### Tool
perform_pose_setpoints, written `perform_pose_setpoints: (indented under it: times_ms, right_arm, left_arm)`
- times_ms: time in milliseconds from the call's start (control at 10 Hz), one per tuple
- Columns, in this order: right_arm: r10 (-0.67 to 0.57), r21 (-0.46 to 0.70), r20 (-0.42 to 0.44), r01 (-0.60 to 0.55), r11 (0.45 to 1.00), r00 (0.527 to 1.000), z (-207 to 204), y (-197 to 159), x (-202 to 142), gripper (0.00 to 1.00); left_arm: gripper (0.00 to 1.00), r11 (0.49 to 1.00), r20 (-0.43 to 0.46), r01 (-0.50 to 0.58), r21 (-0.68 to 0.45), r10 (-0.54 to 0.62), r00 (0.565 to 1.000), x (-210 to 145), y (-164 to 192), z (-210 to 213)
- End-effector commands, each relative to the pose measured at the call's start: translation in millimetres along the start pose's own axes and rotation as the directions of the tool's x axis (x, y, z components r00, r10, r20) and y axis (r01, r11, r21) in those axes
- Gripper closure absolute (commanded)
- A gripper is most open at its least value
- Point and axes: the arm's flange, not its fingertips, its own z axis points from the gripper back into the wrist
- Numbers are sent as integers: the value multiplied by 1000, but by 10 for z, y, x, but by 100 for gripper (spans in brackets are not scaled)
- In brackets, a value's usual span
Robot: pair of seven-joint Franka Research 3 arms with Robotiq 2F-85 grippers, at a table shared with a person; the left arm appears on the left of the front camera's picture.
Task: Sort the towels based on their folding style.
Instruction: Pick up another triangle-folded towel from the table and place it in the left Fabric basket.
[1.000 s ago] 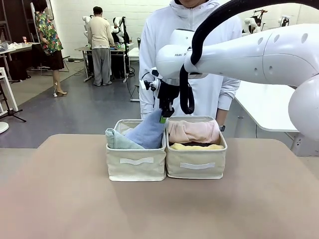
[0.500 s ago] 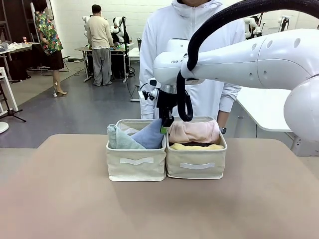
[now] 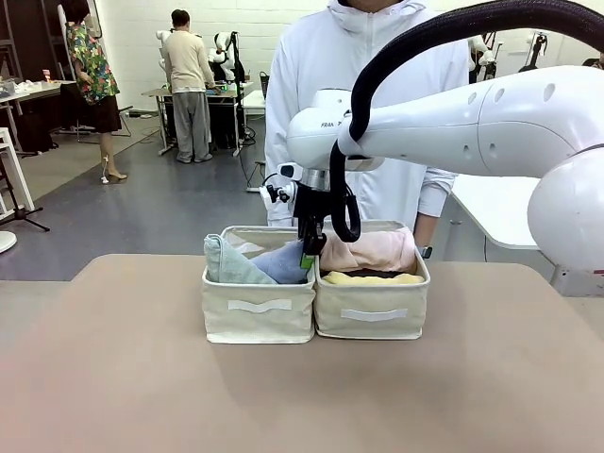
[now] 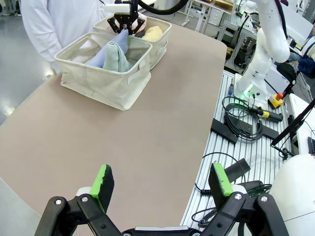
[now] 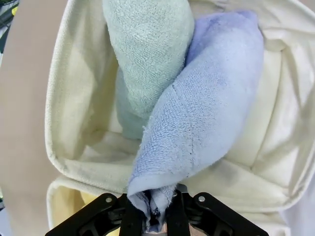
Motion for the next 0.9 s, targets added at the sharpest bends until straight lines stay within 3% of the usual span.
perform_pose_setpoints:
  times_ms: [0,200,300,400,500,700,800]
  right_arm:
    - [-37,37,13,36,999,999,-90,-96,22,88]
    - [-38,41,9,38,998,999,-90,-106,42,84]
    - [-49,39,14,48,998,999,-57,-102,38,29]
    - [-54,34,16,54,998,998,-31,-95,35,25]
    - [-56,31,20,56,998,998,-5,-79,45,0]
    - [-54,21,26,54,998,998,51,-51,84,0]
    - [-50,14,33,50,999,998,89,-38,99,45]
  left_arm:
    - [0,1000,15,26,1,-26,1000,-11,7,6]
    - [0,1000,15,26,1,-26,1000,-11,7,6]
    - [0,1000,15,26,1,-26,1000,-11,7,6]
    - [0,1000,15,26,1,-26,1000,-11,7,6]
    - [0,1000,15,26,1,-26,1000,-11,7,6]
    - [0,1000,15,26,1,-26,1000,-11,7,6]
    - [0,1000,15,26,1,-26,1000,-11,7,6]
